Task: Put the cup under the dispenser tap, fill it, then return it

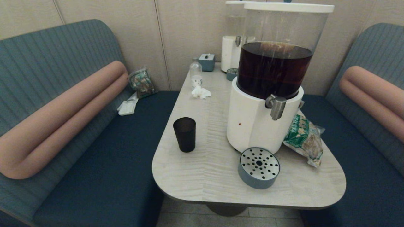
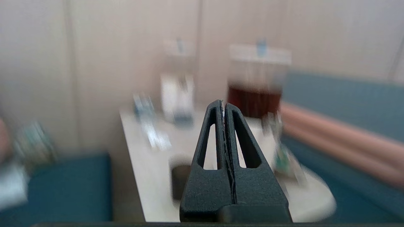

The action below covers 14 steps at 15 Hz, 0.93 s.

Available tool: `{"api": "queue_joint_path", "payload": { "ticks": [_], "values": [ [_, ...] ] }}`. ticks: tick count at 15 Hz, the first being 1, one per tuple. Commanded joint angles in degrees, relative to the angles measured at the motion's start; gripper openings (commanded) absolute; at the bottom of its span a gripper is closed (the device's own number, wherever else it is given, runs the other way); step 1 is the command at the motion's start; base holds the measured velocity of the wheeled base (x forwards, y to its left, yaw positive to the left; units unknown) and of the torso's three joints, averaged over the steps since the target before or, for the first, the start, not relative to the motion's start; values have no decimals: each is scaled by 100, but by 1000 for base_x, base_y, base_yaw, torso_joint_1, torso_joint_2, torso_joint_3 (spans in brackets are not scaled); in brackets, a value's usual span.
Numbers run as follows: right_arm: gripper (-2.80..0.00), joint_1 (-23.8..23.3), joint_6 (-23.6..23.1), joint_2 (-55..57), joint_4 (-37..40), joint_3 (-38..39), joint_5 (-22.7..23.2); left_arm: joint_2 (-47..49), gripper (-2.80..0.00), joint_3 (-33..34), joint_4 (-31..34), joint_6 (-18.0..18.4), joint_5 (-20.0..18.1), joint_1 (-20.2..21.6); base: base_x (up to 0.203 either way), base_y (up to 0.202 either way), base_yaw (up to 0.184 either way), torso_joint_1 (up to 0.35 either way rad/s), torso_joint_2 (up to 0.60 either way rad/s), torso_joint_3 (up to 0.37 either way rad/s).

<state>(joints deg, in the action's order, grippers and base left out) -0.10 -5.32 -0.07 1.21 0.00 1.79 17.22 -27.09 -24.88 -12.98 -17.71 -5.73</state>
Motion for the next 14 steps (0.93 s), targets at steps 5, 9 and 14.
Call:
{"api": "queue_joint_path", "payload": {
  "ticks": [5,9,14],
  "values": [
    [-280,1,-5,7,2,5,5,-97,-280,-603,573,976,1199,139,0,0,0,0,0,0],
    [-280,1,-5,7,2,9,5,-543,-280,-618,1087,1159,1305,471,0,0,0,0,0,0],
    [-280,1,-5,7,2,0,5,-1700,-280,973,1895,1701,1295,492,0,0,0,0,0,0]
  ]
}}
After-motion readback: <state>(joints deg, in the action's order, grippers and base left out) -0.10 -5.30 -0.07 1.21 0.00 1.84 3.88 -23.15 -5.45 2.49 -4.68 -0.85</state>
